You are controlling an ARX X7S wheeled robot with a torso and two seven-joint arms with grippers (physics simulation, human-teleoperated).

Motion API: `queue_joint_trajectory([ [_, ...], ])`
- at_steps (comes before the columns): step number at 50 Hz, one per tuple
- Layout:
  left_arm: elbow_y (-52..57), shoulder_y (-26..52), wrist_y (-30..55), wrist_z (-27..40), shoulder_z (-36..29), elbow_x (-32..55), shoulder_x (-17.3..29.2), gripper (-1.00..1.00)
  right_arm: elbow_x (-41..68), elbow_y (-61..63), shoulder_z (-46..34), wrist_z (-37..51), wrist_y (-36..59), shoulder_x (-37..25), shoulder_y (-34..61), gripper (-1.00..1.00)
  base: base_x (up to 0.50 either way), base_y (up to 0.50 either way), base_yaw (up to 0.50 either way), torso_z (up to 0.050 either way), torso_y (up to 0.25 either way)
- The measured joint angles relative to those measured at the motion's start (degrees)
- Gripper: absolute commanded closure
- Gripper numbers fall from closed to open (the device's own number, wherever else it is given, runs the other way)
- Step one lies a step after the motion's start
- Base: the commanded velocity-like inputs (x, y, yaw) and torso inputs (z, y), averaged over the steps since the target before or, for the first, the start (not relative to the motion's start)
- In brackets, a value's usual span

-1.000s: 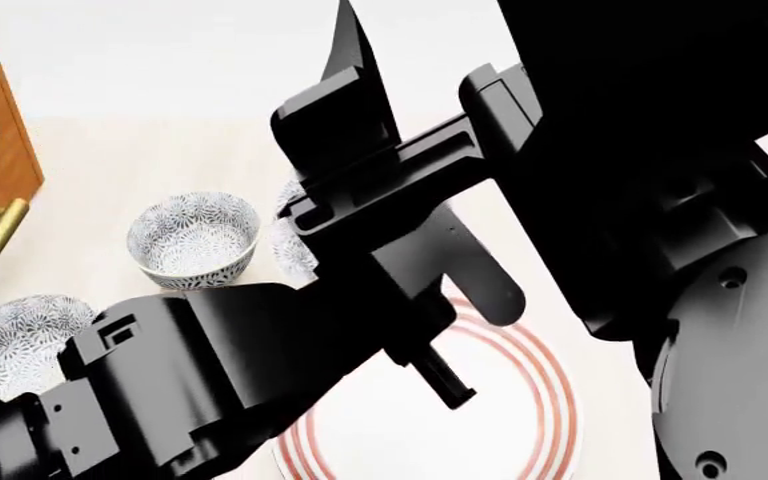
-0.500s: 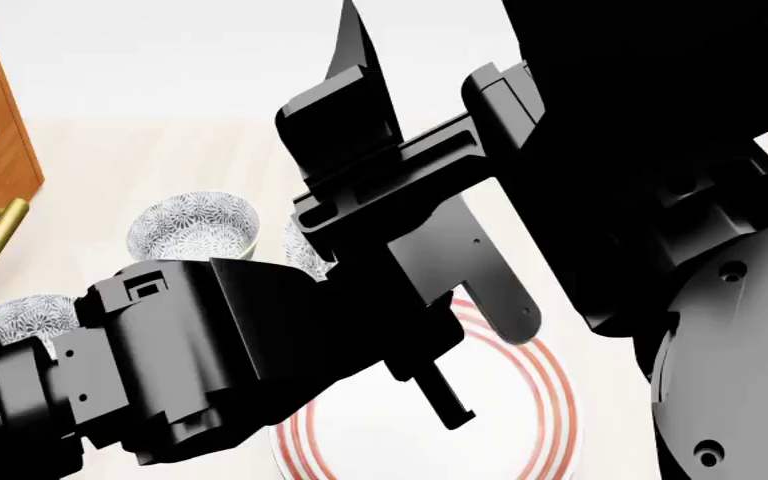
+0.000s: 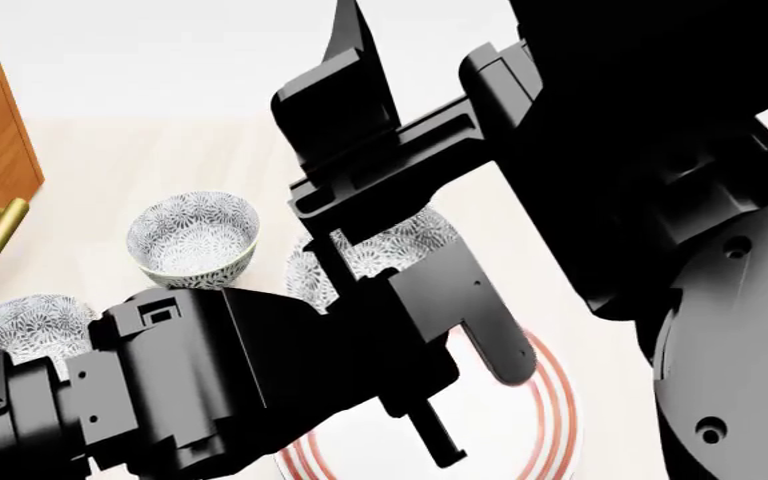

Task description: Put the bowl at the front on the plate.

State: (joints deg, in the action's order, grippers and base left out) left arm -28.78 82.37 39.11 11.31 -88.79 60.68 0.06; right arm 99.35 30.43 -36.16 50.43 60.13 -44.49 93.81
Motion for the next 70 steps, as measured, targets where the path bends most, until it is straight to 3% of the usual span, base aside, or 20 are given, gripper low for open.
queue_joint_trajectory([
  [36,3.4,-0.7,3.5,-5.4,-0.3,2.7,0.0,1.00,0.1,1.0,0.0,-0.1,-1.0,-1.6,-1.6,-1.00,0.00,0.00,0.00,0.001,0.000],
  [70,3.0,-4.3,0.8,-3.5,-0.3,1.3,0.0,1.00,-0.5,2.2,0.4,-0.9,-2.4,-3.2,-3.9,-1.00,0.00,0.00,0.00,0.000,0.001],
])
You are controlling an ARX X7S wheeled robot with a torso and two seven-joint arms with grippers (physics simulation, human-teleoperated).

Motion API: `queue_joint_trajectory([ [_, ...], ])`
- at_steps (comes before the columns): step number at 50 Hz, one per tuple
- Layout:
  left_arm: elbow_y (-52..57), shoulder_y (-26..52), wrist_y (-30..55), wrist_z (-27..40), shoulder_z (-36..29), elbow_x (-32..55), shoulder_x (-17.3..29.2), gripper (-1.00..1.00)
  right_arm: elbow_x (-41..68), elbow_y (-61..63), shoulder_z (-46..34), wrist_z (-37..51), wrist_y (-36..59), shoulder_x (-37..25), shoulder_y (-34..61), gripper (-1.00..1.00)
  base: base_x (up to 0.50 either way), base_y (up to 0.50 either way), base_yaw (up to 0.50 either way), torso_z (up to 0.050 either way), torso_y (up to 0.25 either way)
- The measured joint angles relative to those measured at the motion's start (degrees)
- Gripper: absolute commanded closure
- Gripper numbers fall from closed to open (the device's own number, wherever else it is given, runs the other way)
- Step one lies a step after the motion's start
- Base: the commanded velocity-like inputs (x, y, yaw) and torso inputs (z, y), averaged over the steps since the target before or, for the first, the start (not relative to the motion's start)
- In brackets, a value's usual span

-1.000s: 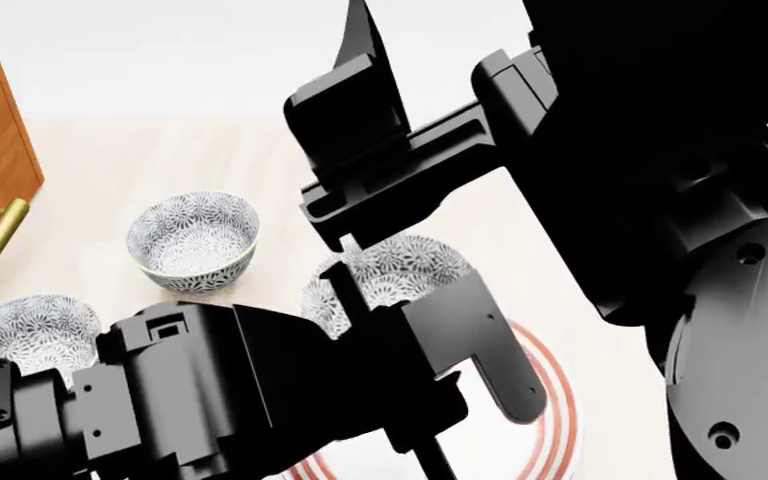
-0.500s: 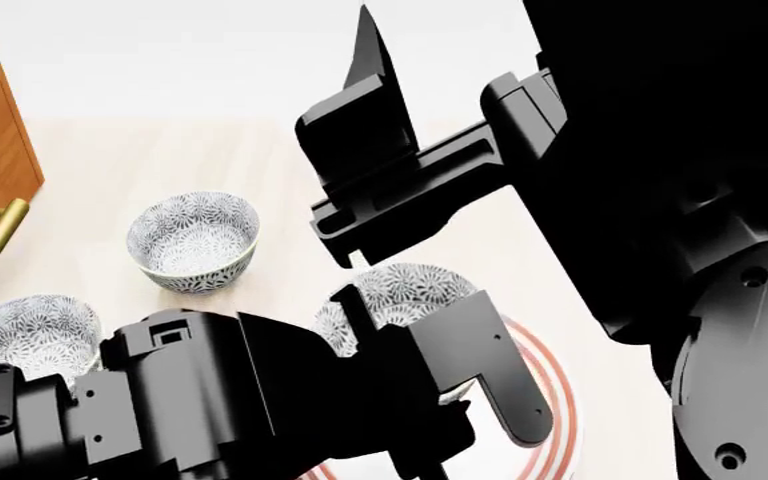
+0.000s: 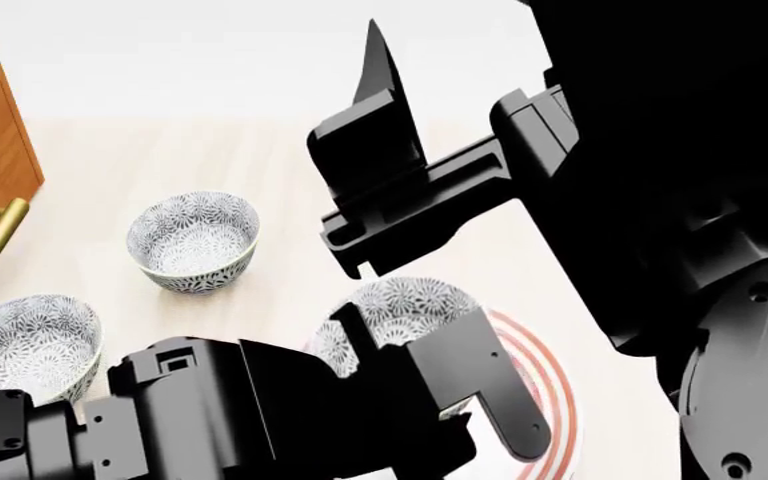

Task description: Put the bowl at the front on the plate.

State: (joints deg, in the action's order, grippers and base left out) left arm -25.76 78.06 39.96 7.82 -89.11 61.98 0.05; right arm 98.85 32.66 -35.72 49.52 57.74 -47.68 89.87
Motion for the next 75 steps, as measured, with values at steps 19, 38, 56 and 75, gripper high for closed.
queue_joint_trajectory([
  [19,-0.1,-1.9,-1.3,0.9,0.0,-0.2,0.0,1.00,-0.8,0.2,0.0,-0.9,-0.6,-0.3,-0.9,-1.00,0.00,0.00,0.00,0.000,0.001],
  [38,-0.3,-3.5,-2.8,1.5,0.0,-0.8,0.0,1.00,-1.3,0.2,-0.1,-1.6,-0.9,-0.4,-1.5,-1.00,0.00,0.00,0.00,0.000,0.001],
  [56,-0.6,-5.5,-4.0,1.9,0.0,-2.0,0.0,1.00,-2.4,0.0,-0.1,-2.8,-1.4,-0.5,-2.2,-1.00,0.00,0.00,0.00,0.000,0.000],
  [75,-0.7,-7.6,-4.9,2.4,0.0,-3.5,0.0,1.00,-3.0,0.1,-0.3,-3.5,-1.8,-0.5,-2.6,-1.00,0.00,0.00,0.00,0.001,0.001],
])
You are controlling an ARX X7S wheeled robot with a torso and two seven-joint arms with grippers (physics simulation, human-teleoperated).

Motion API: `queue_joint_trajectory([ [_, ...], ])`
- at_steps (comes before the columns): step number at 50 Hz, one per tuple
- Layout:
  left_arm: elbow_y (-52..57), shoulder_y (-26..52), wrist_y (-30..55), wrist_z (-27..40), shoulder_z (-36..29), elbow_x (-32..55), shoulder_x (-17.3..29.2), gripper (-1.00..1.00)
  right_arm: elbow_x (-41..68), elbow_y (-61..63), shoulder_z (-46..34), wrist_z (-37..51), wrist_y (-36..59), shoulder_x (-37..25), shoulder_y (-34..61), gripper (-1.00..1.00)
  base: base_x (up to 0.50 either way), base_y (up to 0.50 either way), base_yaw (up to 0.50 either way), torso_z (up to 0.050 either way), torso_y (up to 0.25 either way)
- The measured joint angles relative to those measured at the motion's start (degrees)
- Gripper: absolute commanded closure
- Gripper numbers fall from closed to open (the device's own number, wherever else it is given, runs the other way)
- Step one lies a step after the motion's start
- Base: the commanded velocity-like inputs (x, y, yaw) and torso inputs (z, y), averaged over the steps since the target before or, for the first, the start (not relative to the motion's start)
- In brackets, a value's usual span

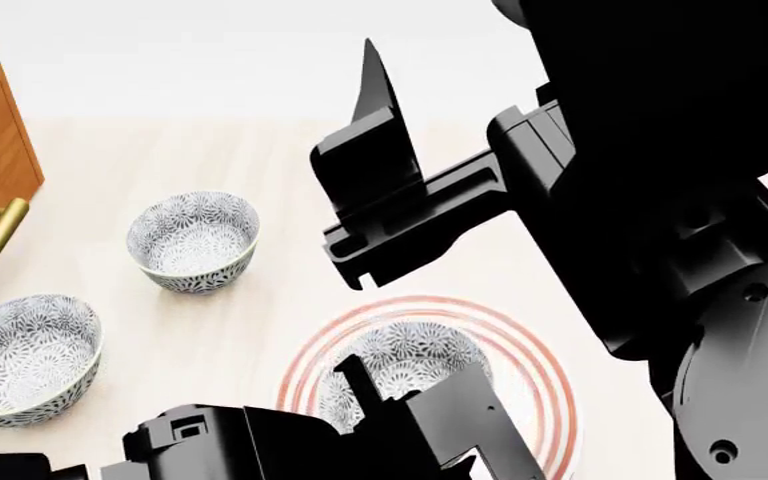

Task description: Put the bowl at the front on the plate.

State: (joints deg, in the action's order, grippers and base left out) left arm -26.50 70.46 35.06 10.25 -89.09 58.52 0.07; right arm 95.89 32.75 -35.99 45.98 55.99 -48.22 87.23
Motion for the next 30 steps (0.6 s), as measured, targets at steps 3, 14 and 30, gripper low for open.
queue_joint_trajectory([
  [3,-0.1,-0.2,-0.3,0.3,0.0,-0.1,0.0,1.00,0.0,0.0,0.0,0.0,-0.1,0.0,-0.1,-1.00,0.00,0.00,0.00,0.000,0.000],
  [14,-0.5,-1.1,-1.7,1.4,0.0,-0.7,0.0,1.00,-0.5,0.0,-0.1,-0.4,-0.3,-0.1,-0.5,-1.00,0.00,0.00,0.00,0.000,0.001],
  [30,-1.3,-2.2,-3.1,2.1,0.0,-1.4,0.0,1.00,-1.2,0.0,-0.2,-1.0,-0.7,-0.2,-1.2,-1.00,0.00,0.00,0.00,0.000,0.000],
])
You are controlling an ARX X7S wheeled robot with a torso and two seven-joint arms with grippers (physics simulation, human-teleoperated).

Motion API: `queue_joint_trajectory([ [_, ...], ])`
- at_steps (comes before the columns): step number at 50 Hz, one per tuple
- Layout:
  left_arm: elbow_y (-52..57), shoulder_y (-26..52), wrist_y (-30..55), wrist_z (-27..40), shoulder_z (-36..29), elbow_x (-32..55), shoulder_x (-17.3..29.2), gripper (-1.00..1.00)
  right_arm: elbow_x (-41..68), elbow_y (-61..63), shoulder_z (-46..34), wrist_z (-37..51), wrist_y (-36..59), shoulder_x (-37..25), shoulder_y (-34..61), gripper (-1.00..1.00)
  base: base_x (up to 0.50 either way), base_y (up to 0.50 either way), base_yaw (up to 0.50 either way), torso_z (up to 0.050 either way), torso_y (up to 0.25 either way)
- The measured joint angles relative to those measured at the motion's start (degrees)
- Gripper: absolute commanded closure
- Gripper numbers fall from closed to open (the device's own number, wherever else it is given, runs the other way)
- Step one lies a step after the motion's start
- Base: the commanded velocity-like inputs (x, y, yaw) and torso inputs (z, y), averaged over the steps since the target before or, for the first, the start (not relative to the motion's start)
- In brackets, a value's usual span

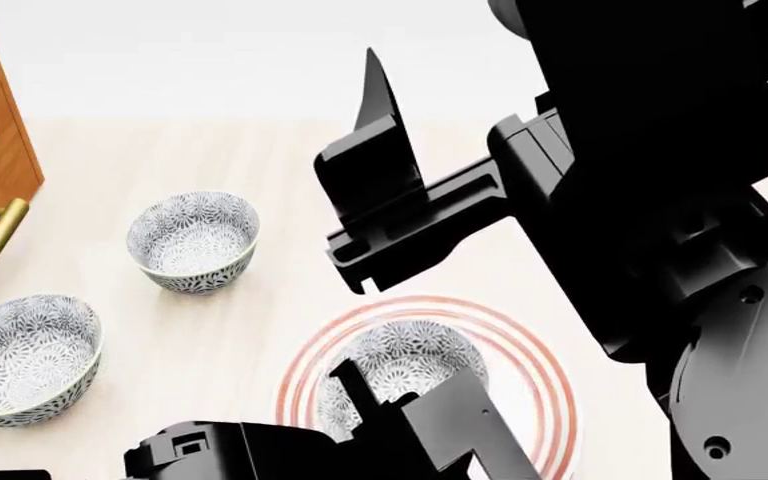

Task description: Put the bowl at the front on the plate.

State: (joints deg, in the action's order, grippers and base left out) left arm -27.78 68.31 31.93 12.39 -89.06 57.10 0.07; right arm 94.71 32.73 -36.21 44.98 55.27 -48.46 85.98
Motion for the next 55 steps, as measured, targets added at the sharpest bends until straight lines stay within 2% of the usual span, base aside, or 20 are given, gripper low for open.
queue_joint_trajectory([
  [42,-1.4,-2.1,-1.6,0.4,0.2,-1.7,-0.1,1.00,-0.5,0.5,0.1,-0.6,-0.9,-0.7,-1.0,-1.00,0.00,0.00,0.00,0.000,0.000],
  [43,-1.4,-2.1,-1.6,0.5,0.2,-1.6,-0.1,-1.00,-0.5,0.5,0.2,-0.6,-0.9,-0.8,-1.0,-1.00,0.00,0.00,0.00,0.000,0.000],
  [55,-1.3,-1.7,-1.4,1.2,0.3,-1.6,-0.1,-1.00,-0.4,0.8,0.2,-0.5,-1.1,-1.0,-1.1,-1.00,0.00,0.00,0.00,0.000,0.000],
])
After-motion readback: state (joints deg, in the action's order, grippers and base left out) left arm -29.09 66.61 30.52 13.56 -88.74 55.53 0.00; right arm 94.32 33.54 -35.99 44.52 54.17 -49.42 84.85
